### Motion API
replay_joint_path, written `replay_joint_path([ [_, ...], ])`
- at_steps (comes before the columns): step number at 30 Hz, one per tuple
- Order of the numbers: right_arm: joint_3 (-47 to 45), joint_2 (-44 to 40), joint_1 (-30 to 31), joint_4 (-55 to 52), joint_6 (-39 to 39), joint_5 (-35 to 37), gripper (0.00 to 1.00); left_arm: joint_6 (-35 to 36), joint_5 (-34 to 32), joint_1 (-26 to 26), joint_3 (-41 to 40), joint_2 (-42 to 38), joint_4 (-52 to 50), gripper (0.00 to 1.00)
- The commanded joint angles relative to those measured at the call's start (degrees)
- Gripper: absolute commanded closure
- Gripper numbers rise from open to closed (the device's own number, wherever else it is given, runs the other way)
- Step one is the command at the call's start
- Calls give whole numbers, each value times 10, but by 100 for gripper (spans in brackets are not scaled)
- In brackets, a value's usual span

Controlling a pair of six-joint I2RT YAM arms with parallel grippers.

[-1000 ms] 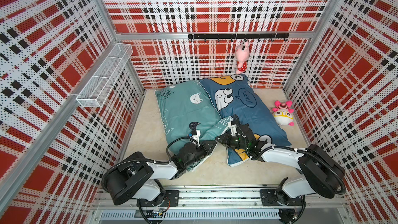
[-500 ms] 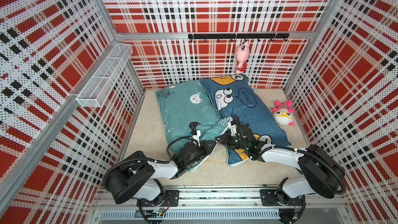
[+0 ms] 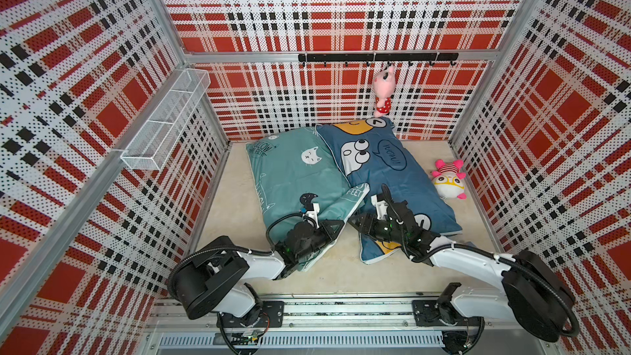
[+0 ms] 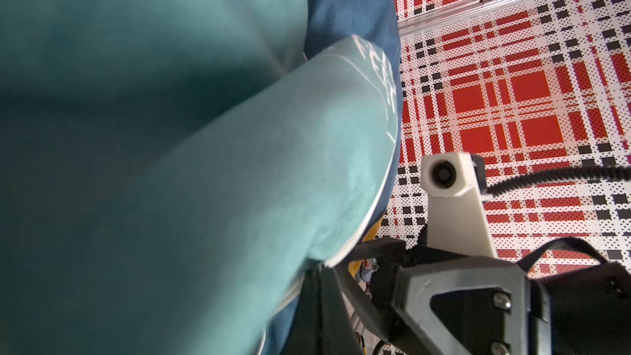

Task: Zip up pillowcases
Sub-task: Adjust the pillowcase at the center of the board.

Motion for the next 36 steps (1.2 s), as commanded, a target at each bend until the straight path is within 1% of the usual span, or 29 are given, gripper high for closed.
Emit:
replay_joint_path([
  [1, -23, -23, -5, -23, -43, 2, 48, -7, 3, 5, 18, 7, 7, 100],
  [2, -29, -19, -4, -16, -50, -4, 52, -7, 4, 5, 20, 7, 7, 100],
  [4, -43, -3, 1, 29, -58, -20, 64, -10, 5, 5, 22, 6, 7, 100],
  [6, -52, 27, 7, 84, -57, -39, 73, -13, 6, 6, 23, 5, 7, 100],
  [8, -54, 60, 17, 152, -49, -59, 76, -16, 6, 5, 24, 5, 7, 100],
  [11, -57, 110, 27, 249, -34, -76, 71, -20, 6, 5, 25, 7, 13, 100],
  [13, -63, 140, 28, 317, -17, -85, 63, -23, 7, 5, 24, 8, 19, 100],
  [15, -63, 167, 33, 358, -10, -82, 59, -26, 7, 5, 23, 6, 23, 100],
  [20, -55, 217, 45, 421, -4, -65, 55, -29, 6, 4, 18, -1, 25, 100],
  [23, -45, 240, 50, 429, -8, -52, 53, -29, 3, 4, 15, -8, 25, 100],
  [28, -26, 280, 54, 456, -2, -42, 53, -31, 1, 1, 11, -13, 25, 100],
  [30, -20, 296, 55, 471, 5, -39, 56, -32, 1, 1, 10, -15, 25, 100],
  [32, -16, 311, 56, 487, 13, -38, 61, -32, 2, 1, 9, -16, 26, 100],
  [36, -17, 319, 60, 493, 19, -31, 83, -33, 1, 1, 6, -20, 26, 100],
])
